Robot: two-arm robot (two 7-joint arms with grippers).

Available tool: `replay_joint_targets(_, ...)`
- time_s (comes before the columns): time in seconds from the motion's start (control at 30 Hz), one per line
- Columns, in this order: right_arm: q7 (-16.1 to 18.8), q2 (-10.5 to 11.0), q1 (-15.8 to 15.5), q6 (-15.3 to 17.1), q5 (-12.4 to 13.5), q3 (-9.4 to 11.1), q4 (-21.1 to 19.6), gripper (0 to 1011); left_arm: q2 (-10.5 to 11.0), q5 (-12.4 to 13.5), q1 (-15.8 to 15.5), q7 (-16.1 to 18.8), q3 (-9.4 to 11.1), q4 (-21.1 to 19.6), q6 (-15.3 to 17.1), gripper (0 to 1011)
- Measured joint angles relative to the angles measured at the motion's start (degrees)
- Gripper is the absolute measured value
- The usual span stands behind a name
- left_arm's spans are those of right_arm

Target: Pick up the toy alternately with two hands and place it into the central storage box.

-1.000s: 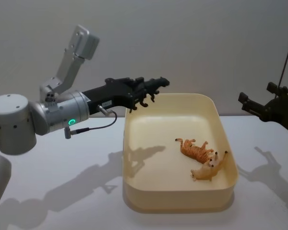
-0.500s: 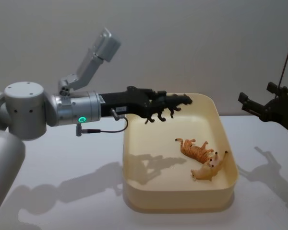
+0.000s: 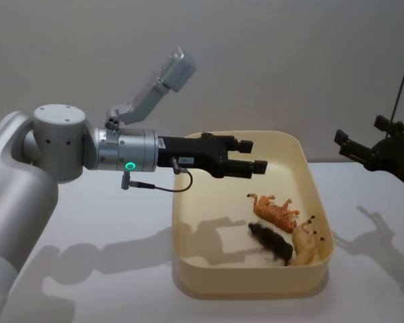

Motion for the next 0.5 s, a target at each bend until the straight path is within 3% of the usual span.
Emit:
replay_joint_targets(0.27, 0.0, 0.0, 0.0, 0.0, 0.0, 0.0, 0.0, 1001, -0.81, 0.95, -1.49, -2.44, 0.71, 2.46, -0.25, 968)
replay_joint_targets(0.5, 0.0, 0.0, 0.0, 0.0, 0.0, 0.0, 0.0, 1001, -1.15, 1.35, -2.15, -3.53, 1.02, 3.53, -0.35, 1001)
